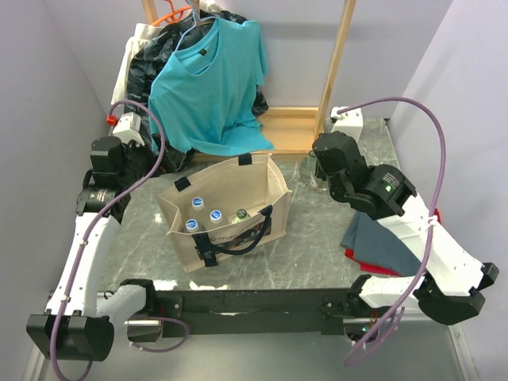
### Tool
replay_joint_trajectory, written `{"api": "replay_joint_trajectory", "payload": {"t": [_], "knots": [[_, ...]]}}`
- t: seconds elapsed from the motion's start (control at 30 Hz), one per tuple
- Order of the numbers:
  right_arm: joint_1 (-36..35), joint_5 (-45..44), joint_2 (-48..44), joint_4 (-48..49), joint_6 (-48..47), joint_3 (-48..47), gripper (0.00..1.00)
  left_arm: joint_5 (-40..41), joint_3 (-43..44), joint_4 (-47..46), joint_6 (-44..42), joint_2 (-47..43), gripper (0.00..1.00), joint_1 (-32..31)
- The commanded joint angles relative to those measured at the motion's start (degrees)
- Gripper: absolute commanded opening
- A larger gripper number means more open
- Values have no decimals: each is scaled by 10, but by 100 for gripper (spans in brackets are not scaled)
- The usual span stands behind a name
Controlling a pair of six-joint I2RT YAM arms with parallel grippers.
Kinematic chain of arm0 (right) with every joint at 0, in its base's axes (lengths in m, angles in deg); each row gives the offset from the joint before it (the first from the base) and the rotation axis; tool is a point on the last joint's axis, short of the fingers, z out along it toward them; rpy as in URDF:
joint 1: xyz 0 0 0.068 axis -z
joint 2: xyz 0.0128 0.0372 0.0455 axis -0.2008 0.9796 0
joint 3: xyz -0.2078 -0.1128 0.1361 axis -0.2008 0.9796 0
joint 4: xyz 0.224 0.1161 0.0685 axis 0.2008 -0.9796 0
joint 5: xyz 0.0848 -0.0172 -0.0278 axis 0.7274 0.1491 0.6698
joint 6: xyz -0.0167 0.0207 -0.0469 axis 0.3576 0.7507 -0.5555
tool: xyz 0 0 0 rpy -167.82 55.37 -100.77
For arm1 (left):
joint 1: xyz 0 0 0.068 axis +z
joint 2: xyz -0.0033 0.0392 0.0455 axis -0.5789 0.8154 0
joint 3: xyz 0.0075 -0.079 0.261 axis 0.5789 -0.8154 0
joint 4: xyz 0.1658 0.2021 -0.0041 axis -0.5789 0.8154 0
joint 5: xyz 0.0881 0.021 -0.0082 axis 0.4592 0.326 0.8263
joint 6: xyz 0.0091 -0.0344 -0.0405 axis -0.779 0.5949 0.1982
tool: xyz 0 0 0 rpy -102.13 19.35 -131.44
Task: Take the beverage out of the canvas bag
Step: Place the drink at the center of the board.
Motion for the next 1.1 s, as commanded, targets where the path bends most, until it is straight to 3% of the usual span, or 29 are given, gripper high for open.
{"api": "replay_joint_trajectory", "payload": {"t": [0.0, 0.57, 1.07], "knots": [[34, 18, -29, 120, 4, 32, 0, -17, -8, -28, -7, -16, 96, 2], [108, 94, -15, 250, -21, 173, 0, -14, -26, -35, -7, -25, 96, 2], [140, 151, 42, 332, -17, 210, 0, -8, -38, -39, -2, -31, 96, 2]]}}
